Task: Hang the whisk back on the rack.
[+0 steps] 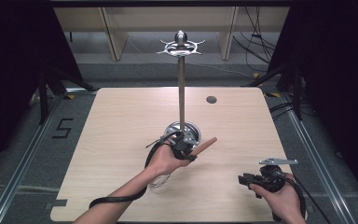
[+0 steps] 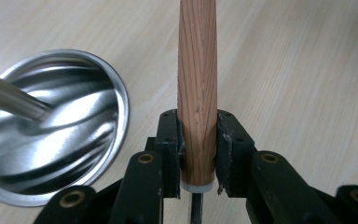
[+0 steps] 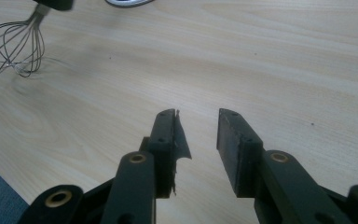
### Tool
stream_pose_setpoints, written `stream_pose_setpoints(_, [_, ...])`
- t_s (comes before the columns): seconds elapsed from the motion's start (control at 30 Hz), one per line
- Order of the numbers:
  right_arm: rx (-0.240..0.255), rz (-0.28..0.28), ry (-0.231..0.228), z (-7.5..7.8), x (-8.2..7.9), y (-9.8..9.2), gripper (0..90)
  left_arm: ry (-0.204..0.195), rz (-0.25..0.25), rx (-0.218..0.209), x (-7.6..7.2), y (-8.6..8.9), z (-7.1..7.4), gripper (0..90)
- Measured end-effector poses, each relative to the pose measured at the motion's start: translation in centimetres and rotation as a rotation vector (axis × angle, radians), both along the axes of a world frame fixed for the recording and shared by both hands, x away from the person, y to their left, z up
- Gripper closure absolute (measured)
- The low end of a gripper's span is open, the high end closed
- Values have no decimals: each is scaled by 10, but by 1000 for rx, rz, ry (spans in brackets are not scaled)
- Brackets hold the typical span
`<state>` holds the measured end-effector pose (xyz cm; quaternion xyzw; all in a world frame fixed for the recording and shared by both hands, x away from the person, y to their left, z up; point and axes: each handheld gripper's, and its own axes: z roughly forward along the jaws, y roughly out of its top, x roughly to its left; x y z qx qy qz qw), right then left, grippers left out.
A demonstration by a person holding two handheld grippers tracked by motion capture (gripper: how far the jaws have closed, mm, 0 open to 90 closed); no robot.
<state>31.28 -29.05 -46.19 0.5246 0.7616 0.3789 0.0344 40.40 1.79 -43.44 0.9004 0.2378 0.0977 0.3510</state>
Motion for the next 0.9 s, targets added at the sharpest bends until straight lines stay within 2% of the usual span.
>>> stream_pose_setpoints(0.07, [-2,2,-12,-1,1,0,683,-24,6,-21,-1,8,5,723])
stream_pose_setpoints(0.1, [1,0,-3,0,0,0,683,-31,23,-63,-4,11,7,723])
stream_pose_setpoints(0.13, [3,4,-1,-1,0,0,681,-36,11,-95,-5,15,9,723])
stream_pose_setpoints(0.17, [3,6,-2,-1,0,0,680,-42,21,-136,-7,18,11,723])
stream_pose_setpoints(0.2, [4,3,12,0,0,1,679,-42,21,-136,-7,18,11,723])
stream_pose_setpoints(0.27, [11,6,16,0,0,1,677,-52,31,-201,-10,25,14,723])
stream_pose_setpoints(0.3, [-38,-11,-14,0,0,2,676,-61,35,-278,-12,30,17,723])
stream_pose_setpoints(0.33, [-37,-16,1,1,-1,3,675,-61,35,-278,-12,30,17,723])
stream_pose_setpoints(0.37, [-46,-16,0,1,-1,3,675,-70,52,-326,-14,35,20,723])
stream_pose_setpoints(0.4, [-38,-16,-2,1,0,3,675,-76,45,-349,-14,37,22,723])
stream_pose_setpoints(0.43, [-39,-16,-5,1,0,3,675,-76,45,-349,-14,37,22,723])
stream_pose_setpoints(0.5, [-43,-22,-4,1,-1,3,674,-84,40,-411,-14,44,26,722])
stream_pose_setpoints(0.53, [-46,-16,-17,1,0,2,674,-93,35,-434,-14,46,27,722])
stream_pose_setpoints(0.6, [-48,-16,-20,1,0,2,674,-104,30,-446,-14,48,28,723])
stream_pose_setpoints(0.63, [-48,-16,-21,1,0,2,674,-120,22,-481,-14,51,28,722])
stream_pose_setpoints(0.67, [-49,-16,-20,1,0,2,673,-120,21,-502,-14,52,28,722])
stream_pose_setpoints(0.73, [-48,-15,-21,1,0,2,673,-126,18,-519,-14,54,28,722])
stream_pose_setpoints(0.77, [-48,-15,-21,1,0,2,672,-128,15,-560,-15,57,28,722])
stream_pose_setpoints(0.8, [-48,-15,-22,1,0,2,672,-130,12,-578,-15,58,28,722])
stream_pose_setpoints(0.9, [-49,-16,-22,1,1,2,671,-137,10,-611,-15,61,29,722])
